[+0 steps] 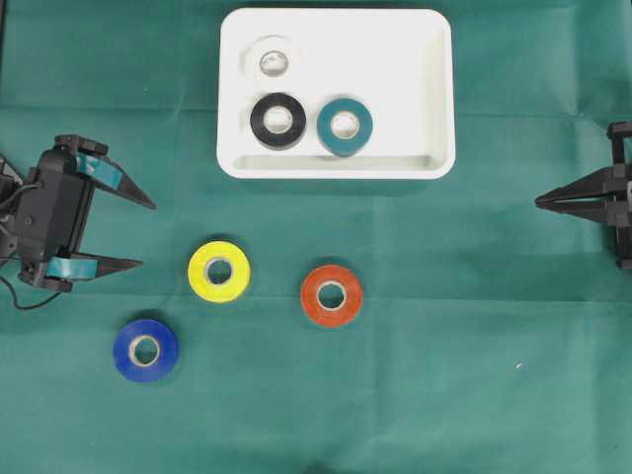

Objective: Put the tape into the white case with the left arm.
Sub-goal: 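Withdraw the left gripper to the left side of the table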

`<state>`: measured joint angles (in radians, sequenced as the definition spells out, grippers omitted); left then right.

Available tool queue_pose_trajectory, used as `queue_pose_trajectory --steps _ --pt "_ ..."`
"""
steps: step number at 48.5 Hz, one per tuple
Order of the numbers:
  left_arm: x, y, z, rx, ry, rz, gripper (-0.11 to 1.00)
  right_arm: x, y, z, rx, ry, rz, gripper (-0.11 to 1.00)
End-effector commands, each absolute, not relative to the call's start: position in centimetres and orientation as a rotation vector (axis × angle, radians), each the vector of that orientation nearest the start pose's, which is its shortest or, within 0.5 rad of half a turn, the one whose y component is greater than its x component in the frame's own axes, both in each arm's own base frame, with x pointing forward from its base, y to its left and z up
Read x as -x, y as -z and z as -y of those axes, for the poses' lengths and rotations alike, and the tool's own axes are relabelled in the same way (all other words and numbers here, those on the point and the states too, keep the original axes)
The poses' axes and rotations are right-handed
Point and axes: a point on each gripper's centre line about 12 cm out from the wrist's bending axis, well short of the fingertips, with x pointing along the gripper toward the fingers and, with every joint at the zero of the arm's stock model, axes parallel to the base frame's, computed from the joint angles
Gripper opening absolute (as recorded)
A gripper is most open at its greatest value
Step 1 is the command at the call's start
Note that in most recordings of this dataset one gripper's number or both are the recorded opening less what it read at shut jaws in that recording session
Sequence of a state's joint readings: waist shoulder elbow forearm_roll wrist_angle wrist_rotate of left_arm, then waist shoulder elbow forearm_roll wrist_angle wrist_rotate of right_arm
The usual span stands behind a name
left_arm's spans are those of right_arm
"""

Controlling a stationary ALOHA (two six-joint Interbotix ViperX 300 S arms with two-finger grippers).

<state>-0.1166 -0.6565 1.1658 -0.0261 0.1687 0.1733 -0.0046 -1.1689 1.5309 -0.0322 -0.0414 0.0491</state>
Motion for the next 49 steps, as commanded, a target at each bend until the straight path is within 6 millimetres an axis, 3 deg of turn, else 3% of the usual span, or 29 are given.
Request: queue_pose_trajectory --steps 1,15,49 --pt "-22.1 -18.8 2.7 -0.176 0.165 -0.639 0.91 -14.2 -16.0 0.0 -0.016 0.005 -0.305 -0.09" --pt "-23.6 -18.8 2.9 -0.177 0.165 -0.639 0.91 -14.2 -16.0 0.0 -0.016 0.005 -0.307 -0.09" --pt "-32.0 -19.6 3.9 -0.178 0.167 -0.675 0.91 -14.2 -16.0 0.1 -0.016 0.007 -0.307 -0.09"
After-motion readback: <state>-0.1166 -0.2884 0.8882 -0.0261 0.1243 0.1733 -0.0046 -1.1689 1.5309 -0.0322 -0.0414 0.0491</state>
